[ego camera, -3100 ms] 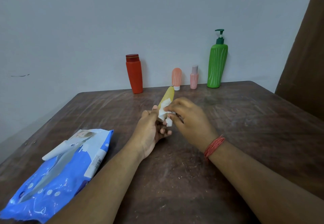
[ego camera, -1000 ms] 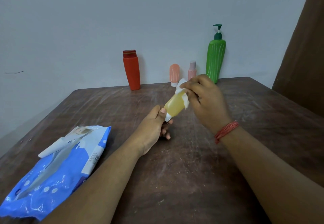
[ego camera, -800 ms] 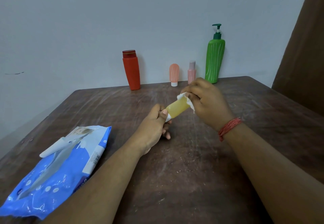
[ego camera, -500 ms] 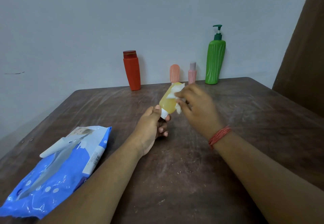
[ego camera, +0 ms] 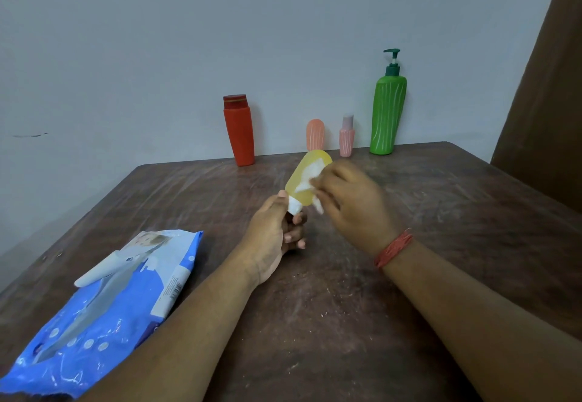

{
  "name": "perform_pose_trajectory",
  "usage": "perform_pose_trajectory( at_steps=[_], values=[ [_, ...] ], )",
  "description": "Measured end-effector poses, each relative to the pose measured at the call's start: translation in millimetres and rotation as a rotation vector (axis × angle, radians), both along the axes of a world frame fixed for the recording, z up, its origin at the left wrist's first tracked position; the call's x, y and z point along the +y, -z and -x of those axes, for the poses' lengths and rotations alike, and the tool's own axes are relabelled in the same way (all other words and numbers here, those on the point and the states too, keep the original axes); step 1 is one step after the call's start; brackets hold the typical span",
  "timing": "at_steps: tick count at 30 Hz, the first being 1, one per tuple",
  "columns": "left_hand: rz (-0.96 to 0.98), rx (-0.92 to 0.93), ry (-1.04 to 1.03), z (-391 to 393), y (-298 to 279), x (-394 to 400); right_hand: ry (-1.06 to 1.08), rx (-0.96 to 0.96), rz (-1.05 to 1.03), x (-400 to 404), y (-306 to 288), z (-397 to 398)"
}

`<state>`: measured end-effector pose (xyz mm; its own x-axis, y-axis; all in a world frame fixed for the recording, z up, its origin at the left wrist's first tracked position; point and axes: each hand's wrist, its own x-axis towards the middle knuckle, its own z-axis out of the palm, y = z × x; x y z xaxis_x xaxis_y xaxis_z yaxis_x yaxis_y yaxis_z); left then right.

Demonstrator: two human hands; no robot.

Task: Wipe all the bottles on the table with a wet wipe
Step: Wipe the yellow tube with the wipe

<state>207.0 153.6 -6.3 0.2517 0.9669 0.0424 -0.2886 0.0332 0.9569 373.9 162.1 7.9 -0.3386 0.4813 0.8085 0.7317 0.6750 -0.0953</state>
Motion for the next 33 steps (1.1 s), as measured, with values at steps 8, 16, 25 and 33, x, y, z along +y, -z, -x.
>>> perform_pose_trajectory(
  at_steps=[8,16,25,33],
  values=[
    [0.045,-0.079,0.022,2,-3,-1,-0.031,-0.076,-0.011,-3,3,0],
    [0.066,-0.078,0.048,4,-3,-1,-0.007,-0.017,-0.03,-2,5,0],
    [0.052,0.022,0.058,3,0,0,0.081,0.238,0.05,9,2,-17],
    [0.054,-0.061,0.005,4,-3,0,-0.035,-0.055,0.068,6,5,5]
  ],
)
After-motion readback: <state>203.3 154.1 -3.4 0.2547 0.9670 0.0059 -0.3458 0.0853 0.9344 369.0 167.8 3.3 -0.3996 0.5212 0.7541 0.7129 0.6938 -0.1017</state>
